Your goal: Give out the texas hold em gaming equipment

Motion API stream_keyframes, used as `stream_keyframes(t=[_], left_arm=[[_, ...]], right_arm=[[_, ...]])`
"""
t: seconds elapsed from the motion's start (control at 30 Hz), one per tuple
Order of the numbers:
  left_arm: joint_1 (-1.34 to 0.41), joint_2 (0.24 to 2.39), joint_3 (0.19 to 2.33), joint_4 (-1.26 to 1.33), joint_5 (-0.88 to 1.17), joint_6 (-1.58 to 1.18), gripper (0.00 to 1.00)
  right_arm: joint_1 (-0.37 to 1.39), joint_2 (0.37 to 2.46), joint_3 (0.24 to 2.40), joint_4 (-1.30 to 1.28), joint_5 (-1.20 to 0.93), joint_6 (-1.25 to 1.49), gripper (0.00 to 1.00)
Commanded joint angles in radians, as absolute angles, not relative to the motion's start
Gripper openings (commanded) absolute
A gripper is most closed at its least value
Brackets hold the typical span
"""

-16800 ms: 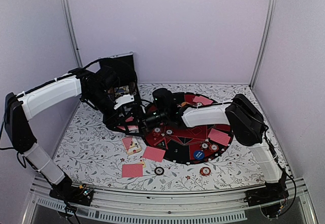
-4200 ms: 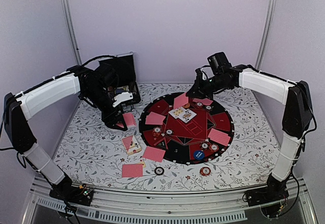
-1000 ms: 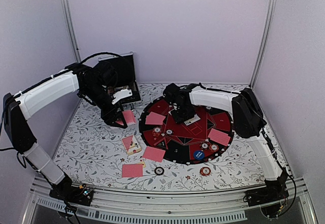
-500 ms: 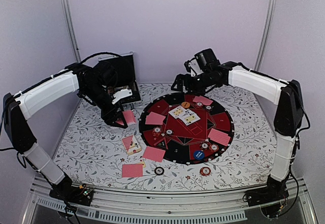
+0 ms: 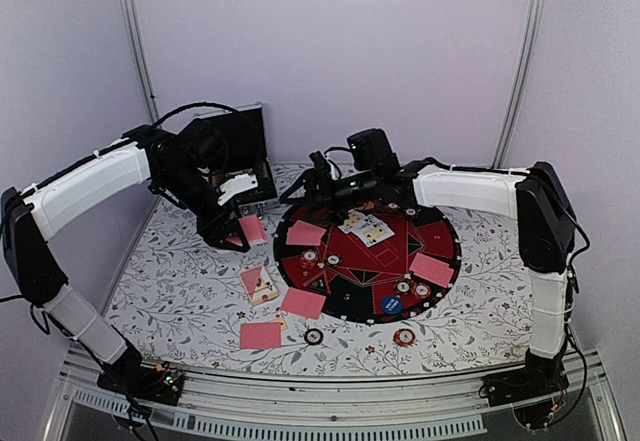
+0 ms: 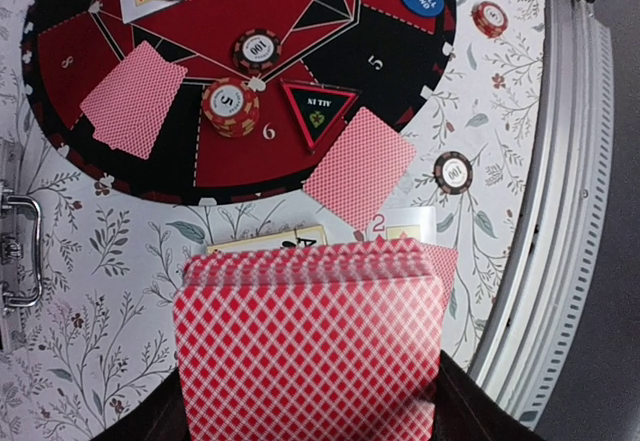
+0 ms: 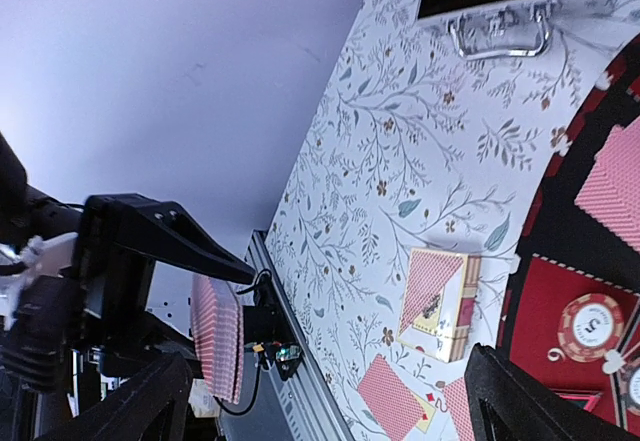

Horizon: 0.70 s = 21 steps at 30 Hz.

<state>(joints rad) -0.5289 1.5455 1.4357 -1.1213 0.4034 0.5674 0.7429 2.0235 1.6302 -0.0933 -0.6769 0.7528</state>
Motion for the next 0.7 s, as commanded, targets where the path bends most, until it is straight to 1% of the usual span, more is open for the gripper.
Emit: stream_keyframes(t=[0.0,0.23,0.67], left_arm=[[-0.521,1.526,1.432,-1.087,0.399,0.559,0.0],[-0.522,1.534,1.431,-1.069,0.409,0.552,0.0],[-0.526,1.521,1.414,-1.059,0.417,0.552,0.0]], right_arm=[[0.788,2.124,1.686,0.017,-0.746,0.858,0.99],[0.838,2.198,1.722,0.074,-0.729,0.924,0.99],[0.869,2.216,1.724,0.142,-0.716,1.002,0.99]])
